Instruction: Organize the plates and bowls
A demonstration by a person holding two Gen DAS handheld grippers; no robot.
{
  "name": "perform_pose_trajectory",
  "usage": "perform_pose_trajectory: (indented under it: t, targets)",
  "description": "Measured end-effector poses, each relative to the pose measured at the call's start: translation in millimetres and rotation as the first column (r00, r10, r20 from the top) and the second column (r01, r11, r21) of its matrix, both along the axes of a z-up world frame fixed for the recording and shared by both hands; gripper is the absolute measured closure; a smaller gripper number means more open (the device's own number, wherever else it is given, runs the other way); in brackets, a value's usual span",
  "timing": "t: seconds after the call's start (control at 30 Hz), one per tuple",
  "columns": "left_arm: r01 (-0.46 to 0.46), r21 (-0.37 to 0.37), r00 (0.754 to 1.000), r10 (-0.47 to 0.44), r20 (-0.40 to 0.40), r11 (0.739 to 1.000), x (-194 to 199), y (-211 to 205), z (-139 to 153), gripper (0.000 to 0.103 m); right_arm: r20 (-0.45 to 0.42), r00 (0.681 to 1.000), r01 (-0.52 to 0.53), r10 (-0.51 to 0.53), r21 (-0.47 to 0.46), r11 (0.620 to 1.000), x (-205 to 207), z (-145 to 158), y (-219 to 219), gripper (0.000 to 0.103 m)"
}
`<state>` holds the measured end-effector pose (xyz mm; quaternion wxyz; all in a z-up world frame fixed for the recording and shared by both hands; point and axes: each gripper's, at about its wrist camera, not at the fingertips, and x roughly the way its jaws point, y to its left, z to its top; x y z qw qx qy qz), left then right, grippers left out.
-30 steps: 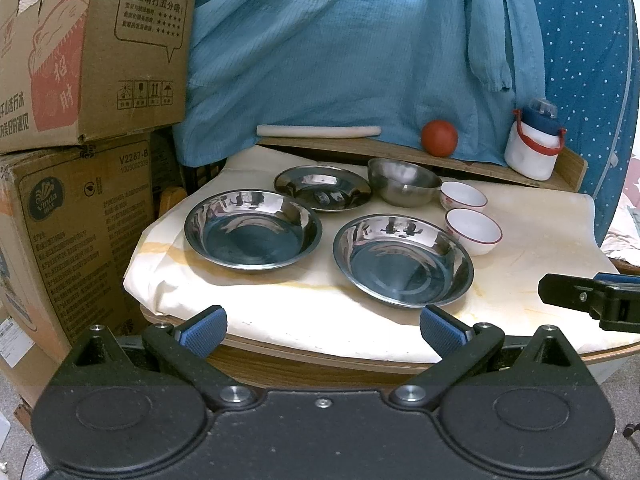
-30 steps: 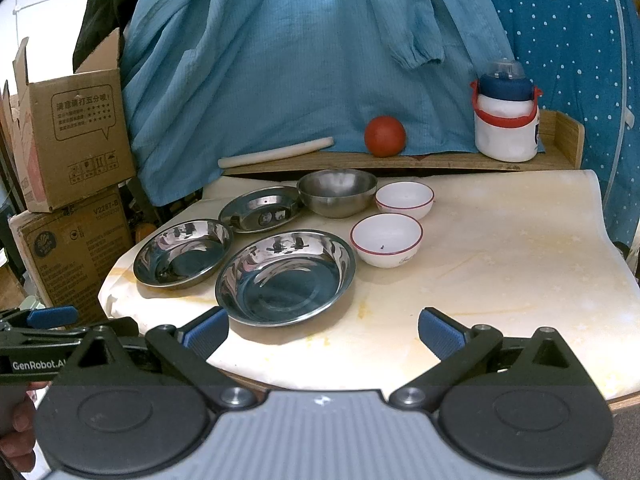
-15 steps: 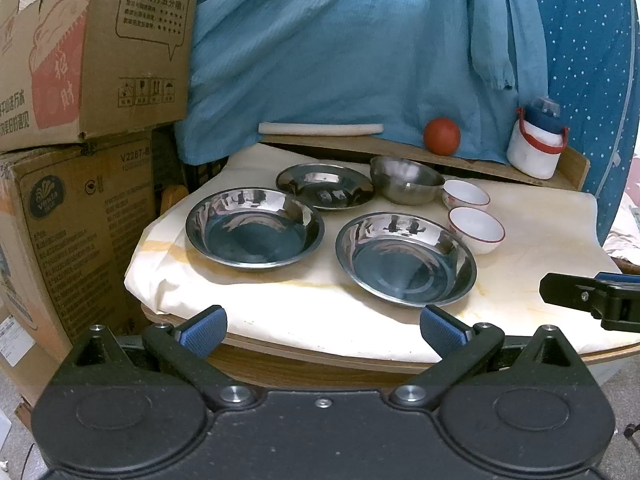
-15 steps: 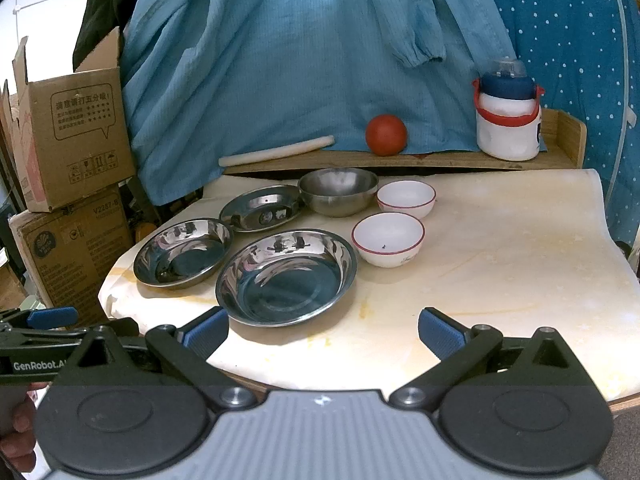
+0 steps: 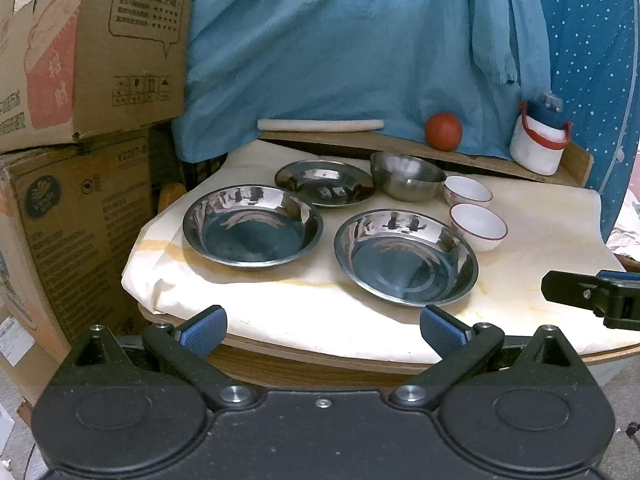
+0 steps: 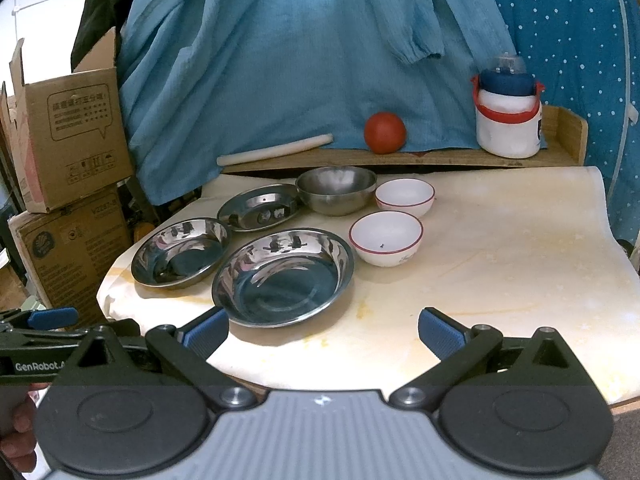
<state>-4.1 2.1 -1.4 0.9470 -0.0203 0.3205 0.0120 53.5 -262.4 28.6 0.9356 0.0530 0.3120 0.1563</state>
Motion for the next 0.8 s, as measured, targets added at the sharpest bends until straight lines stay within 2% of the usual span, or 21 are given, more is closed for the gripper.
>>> perform_pose_trajectory:
  t: [0.2, 0.37, 0.47, 0.63, 0.73, 0.8]
  targets:
    - [-0.075, -0.005, 0.997, 0.075, -0.020, 0.997, 12.1, -3.4, 2.9, 0.001, -0.006, 0.999, -0.042, 0.043, 0.002, 0.999, 17.1, -1.7, -3.8, 0.000]
    - [-0.200, -0.023, 0.979, 0.200, -0.028, 0.979, 22.1, -6.7, 5.9, 0.001, 0.000, 0.993, -0.116, 0.116, -0.006, 0.993, 42.4, 3.0, -12.7, 0.000]
    - [-0.303, -0.042, 0.953, 0.301, -0.040, 0.952, 27.8, -9.2, 7.2, 0.001, -0.001, 0.981, -0.192, 0.192, -0.023, 0.981, 62.8, 7.3, -19.4, 0.000]
    - [-0.455, -0.067, 0.890, 0.453, -0.040, 0.888, 30.3, -14.4, 5.8, 0.001, 0.013, 0.952, -0.304, 0.306, -0.062, 0.951, 87.1, 13.1, -24.5, 0.000]
    - [-0.514, -0.096, 0.858, 0.511, -0.057, 0.852, 27.4, -11.8, 4.6, 0.001, -0.016, 0.931, -0.364, 0.364, -0.086, 0.927, 101.2, 10.2, -19.4, 0.000]
    - [-0.535, -0.100, 0.845, 0.532, -0.061, 0.839, 26.4, -9.1, 4.0, 0.001, -0.032, 0.916, -0.401, 0.400, -0.095, 0.911, 110.3, 9.4, -11.9, 0.000]
